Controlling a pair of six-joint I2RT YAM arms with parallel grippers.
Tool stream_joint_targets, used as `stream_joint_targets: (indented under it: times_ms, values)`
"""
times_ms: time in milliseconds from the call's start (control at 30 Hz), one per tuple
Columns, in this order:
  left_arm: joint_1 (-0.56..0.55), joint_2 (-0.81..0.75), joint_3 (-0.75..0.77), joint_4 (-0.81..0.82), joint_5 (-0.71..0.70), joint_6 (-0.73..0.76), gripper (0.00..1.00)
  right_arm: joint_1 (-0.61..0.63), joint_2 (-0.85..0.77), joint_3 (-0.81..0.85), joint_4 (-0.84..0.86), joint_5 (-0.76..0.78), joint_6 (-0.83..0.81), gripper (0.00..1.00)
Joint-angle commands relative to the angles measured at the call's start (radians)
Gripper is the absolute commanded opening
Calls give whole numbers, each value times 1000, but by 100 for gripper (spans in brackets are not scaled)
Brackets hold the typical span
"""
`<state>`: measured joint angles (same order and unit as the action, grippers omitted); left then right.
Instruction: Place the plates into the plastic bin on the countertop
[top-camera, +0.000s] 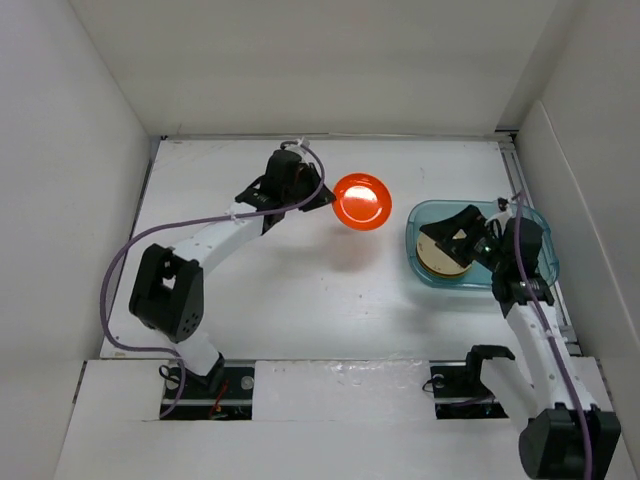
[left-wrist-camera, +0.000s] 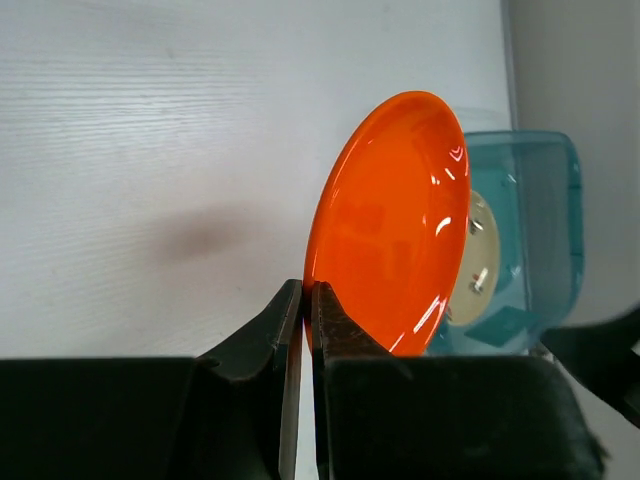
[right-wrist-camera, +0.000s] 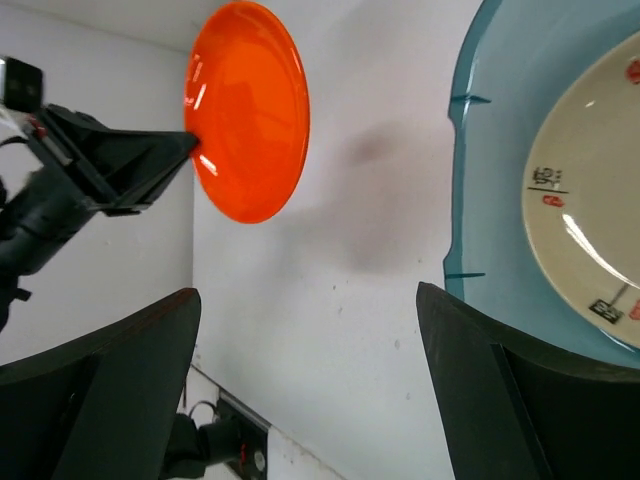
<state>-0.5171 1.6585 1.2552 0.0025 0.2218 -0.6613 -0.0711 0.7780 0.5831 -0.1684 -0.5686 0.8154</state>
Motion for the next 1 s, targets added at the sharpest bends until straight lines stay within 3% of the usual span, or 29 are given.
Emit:
stream_joint_targets:
  times_ms: [0, 233, 300, 400, 433, 533, 567, 600, 633, 800, 967]
  values:
    - [-20, -98, -62, 59, 117, 15, 0, 86, 79, 26, 202, -20, -18, 94]
    - [-29, -193, -92, 59, 180, 15, 0, 296, 274, 103, 302, 133, -30, 92]
    - [-29, -219, -117, 59, 197, 15, 0, 335, 325, 121, 332, 156, -30, 86]
    - [-29, -246, -146, 71, 218, 15, 0, 361, 401, 133, 403, 165, 7, 66]
    - [-29, -246, -146, 71, 218, 15, 0, 361, 423, 133, 423, 165, 28, 47]
    - [-29, -246, -155, 62, 197, 25, 0, 381, 423, 133, 463, 193, 57, 1]
    - [-29, -246, -146, 3, 173, 25, 9, 381, 423, 123, 463, 214, 91, 0]
    - [-29, -246, -113, -39, 72, 25, 68, 381, 406, 113, 463, 277, 115, 0]
    - [-29, -246, -112, -65, 27, 25, 99, 367, 391, 88, 448, 311, 140, 0]
    - [-29, -356, -123, -124, -181, -7, 100, 281, 207, 17, 180, 582, 243, 0]
    - [-29, -417, -148, -141, -223, -17, 100, 135, -12, -83, -11, 720, 268, 0]
